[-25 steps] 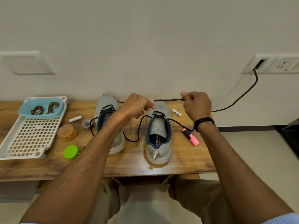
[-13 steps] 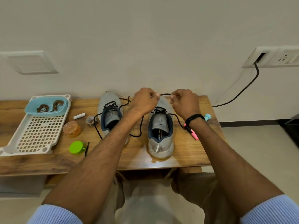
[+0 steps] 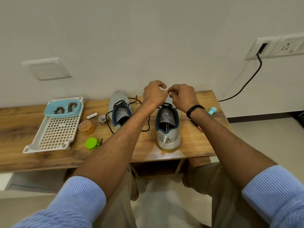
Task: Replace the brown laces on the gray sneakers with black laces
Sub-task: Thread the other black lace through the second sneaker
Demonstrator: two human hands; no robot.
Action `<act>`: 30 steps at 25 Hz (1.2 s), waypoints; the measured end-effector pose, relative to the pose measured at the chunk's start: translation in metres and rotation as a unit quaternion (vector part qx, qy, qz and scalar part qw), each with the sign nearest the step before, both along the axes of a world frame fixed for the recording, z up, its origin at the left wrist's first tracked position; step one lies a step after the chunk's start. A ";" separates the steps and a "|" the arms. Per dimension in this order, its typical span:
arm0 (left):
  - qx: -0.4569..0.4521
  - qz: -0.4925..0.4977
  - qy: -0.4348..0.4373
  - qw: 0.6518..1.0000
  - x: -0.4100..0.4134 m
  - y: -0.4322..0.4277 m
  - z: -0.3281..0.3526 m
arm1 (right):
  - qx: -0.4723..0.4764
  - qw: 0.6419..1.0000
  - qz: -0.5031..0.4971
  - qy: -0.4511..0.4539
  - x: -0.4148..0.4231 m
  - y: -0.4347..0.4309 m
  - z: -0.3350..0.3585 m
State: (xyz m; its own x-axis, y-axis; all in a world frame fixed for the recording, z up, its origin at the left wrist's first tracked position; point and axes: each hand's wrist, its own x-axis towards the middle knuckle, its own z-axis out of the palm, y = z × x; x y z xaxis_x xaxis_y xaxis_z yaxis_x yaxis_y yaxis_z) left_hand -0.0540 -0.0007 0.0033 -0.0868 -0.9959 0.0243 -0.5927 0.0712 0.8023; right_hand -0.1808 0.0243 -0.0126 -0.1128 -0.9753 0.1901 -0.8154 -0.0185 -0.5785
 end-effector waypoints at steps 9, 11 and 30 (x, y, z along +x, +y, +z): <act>-0.003 -0.003 0.061 0.998 0.013 0.000 0.000 | -0.045 0.998 0.042 -0.033 0.009 0.006 0.005; 0.009 -0.012 0.099 0.995 0.019 -0.002 -0.005 | -0.054 0.997 0.051 -0.036 0.007 0.006 0.003; 0.186 -0.031 -0.168 0.968 0.030 -0.001 -0.038 | 0.101 0.992 0.077 0.009 0.016 0.005 -0.019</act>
State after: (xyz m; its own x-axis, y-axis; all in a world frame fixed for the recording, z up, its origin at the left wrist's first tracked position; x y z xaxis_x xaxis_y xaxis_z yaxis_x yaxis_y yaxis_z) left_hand -0.0243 -0.0021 -0.0349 -0.0872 -0.9229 -0.3751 -0.8279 -0.1423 0.5425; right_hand -0.1650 0.0298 -0.0314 0.0425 -0.9990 -0.0112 -0.8222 -0.0286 -0.5685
